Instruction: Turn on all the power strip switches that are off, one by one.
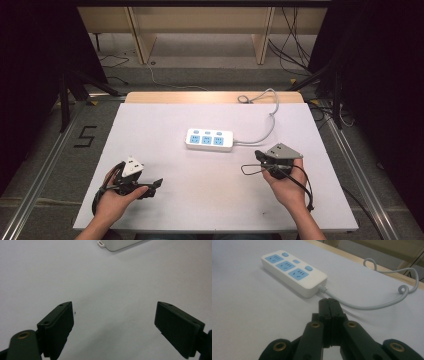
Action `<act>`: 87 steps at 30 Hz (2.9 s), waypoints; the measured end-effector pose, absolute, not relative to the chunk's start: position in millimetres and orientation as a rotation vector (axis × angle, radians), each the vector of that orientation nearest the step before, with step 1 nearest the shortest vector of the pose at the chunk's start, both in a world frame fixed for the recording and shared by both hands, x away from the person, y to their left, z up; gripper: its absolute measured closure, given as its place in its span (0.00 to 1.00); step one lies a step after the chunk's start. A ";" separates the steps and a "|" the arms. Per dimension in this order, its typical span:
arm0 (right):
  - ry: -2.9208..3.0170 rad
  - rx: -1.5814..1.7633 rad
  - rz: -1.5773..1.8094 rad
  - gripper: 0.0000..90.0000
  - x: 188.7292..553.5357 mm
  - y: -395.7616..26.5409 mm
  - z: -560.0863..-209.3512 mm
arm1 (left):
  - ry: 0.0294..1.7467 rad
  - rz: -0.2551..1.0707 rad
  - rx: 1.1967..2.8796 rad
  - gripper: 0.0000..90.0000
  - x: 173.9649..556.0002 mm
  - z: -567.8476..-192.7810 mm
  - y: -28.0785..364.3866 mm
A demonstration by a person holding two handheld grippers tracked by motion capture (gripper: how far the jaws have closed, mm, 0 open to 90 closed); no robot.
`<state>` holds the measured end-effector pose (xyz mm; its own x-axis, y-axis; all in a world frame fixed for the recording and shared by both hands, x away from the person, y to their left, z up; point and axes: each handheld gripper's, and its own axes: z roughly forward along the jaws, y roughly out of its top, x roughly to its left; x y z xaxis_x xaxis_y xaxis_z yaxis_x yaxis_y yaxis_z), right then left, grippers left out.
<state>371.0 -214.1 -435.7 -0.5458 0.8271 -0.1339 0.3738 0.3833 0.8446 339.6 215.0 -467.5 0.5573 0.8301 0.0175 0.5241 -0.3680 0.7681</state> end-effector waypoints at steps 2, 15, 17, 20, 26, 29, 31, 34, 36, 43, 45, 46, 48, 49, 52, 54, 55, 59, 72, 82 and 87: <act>2.097 1.027 1.074 1.00 372.3 -213.6 -435.1 | 1.088 0.527 2.053 0.17 339.6 -467.8 214.8; 2.111 1.024 1.059 1.00 392.1 -196.9 -426.7 | 1.088 0.523 2.052 0.17 339.4 -467.9 214.5; 2.112 1.027 1.063 1.00 395.3 -193.9 -426.0 | 1.081 0.525 2.055 0.17 339.3 -467.6 214.1; 2.119 1.025 1.062 1.00 399.7 -190.1 -425.8 | 1.080 0.527 2.055 0.17 339.1 -467.5 214.1; 2.137 1.023 1.057 1.00 406.6 -182.5 -427.6 | 1.082 0.528 2.055 0.17 339.2 -467.7 214.3; 2.146 1.022 1.056 1.00 409.0 -179.9 -428.3 | 1.081 0.528 2.056 0.17 339.3 -467.7 214.2; 2.150 1.026 1.057 1.00 410.8 -178.5 -428.4 | 1.083 0.529 2.054 0.17 339.2 -467.6 214.4; 2.156 1.026 1.056 1.00 413.4 -176.0 -427.9 | 1.087 0.528 2.049 0.17 339.4 -468.1 214.0; 2.162 1.027 1.055 1.00 414.7 -174.6 -427.2 | 1.082 0.530 2.055 0.17 339.2 -467.6 214.4; 2.171 1.018 1.048 1.00 419.6 -168.8 -425.3 | 1.083 0.532 2.051 0.17 339.6 -467.8 214.1; 2.175 1.016 1.046 1.00 420.4 -168.3 -425.0 | 1.079 0.534 2.057 0.17 339.5 -467.3 214.4; 2.176 1.020 1.046 1.00 421.1 -167.3 -424.9 | 1.079 0.532 2.053 0.17 339.2 -467.2 213.8; 2.177 1.020 1.042 1.00 423.0 -166.0 -424.3 | 1.077 0.534 2.051 0.17 338.9 -467.2 212.8; 2.179 1.019 1.042 1.00 425.1 -164.9 -423.0 | 1.076 0.536 2.052 0.17 338.7 -467.3 212.4; 2.181 1.023 1.042 1.00 426.9 -163.6 -421.9 | 1.076 0.534 2.054 0.17 338.9 -467.3 212.3; 2.188 1.021 1.034 1.00 429.0 -161.3 -420.5 | 1.077 0.534 2.050 0.17 339.2 -467.7 212.5; 2.191 1.015 1.033 1.00 429.8 -160.8 -420.0 | 1.078 0.534 2.050 0.17 339.3 -467.8 212.7; 2.194 1.014 1.028 1.00 433.5 -158.0 -418.1 | 1.079 0.535 2.050 0.17 339.5 -467.8 212.7; 2.228 1.017 1.023 1.00 448.1 -141.5 -412.4 | 1.079 0.535 2.048 0.17 339.4 -467.6 212.7; 2.246 1.028 1.012 1.00 458.3 -132.2 -410.5 | 1.076 0.534 2.049 0.17 339.3 -467.4 212.8; 2.253 1.041 1.002 1.00 464.8 -129.1 -409.9 | 1.076 0.535 2.049 0.17 339.3 -467.5 212.7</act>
